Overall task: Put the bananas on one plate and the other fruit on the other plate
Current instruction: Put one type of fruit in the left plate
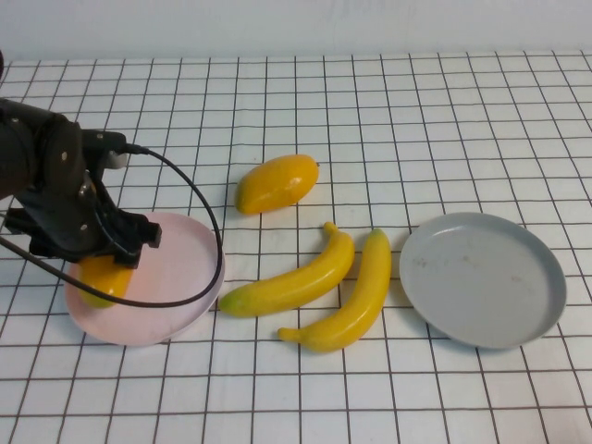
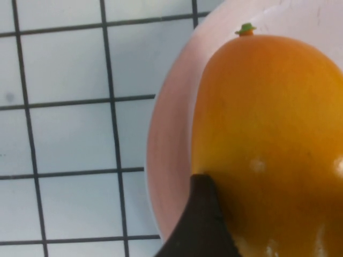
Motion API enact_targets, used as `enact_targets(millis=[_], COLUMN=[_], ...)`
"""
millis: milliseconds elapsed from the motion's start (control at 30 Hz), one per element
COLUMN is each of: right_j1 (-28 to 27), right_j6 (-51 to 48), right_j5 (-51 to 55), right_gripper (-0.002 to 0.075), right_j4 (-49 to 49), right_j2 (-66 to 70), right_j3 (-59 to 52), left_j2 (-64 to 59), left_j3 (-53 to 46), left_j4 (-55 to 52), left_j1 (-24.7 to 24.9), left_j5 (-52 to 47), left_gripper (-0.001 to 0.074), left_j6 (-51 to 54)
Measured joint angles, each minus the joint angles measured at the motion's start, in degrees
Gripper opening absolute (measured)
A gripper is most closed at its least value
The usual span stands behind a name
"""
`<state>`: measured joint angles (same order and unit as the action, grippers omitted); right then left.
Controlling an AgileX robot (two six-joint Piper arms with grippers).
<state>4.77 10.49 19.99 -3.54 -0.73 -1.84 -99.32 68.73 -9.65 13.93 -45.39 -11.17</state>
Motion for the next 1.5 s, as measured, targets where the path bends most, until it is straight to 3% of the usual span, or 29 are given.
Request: enact_targets(millis=[233, 367, 533, 767, 1033, 1200, 1500], right_j1=[0.0, 0.0, 0.0, 0.0, 0.0, 0.0, 0.0], right_j6=[0.0, 0.0, 0.0, 0.0, 0.0, 0.0, 0.0], right_j5=[0.0, 0.0, 0.0, 0.0, 0.0, 0.0, 0.0], right_gripper=[-0.0016, -0.0016, -0.0016, -0.0016, -0.0016, -0.0016, -0.0016], right_j4=[0.0, 0.0, 0.0, 0.0, 0.0, 0.0, 0.0], right_j2=[0.0, 0.0, -0.1, -0.1, -0.1, -0.1, -0.1], right_j3=[0.0, 0.0, 0.0, 0.0, 0.0, 0.0, 0.0], left_j2=[0.3, 0.7, 0.7, 0.7, -5.8, -16.5, -29.5], left_j3=[-0.1, -0.2, 1.7, 16.9, 31.5, 39.9, 50.6], left_j4=[4.4, 5.1, 5.2, 8.3, 11.1, 13.9, 19.2], left_j1=[0.0, 0.0, 0.0, 0.5, 8.6, 10.1, 10.1], left_j5=[0.1, 0.1, -2.3, -8.0, -6.1, -13.2, -14.7], left_gripper=[0.0496, 0.0643, 0.0668, 0.0668, 0.0668, 0.0668, 0.0668], left_j6=[6.0, 9.6, 10.3, 19.2, 38.7, 43.6, 46.2])
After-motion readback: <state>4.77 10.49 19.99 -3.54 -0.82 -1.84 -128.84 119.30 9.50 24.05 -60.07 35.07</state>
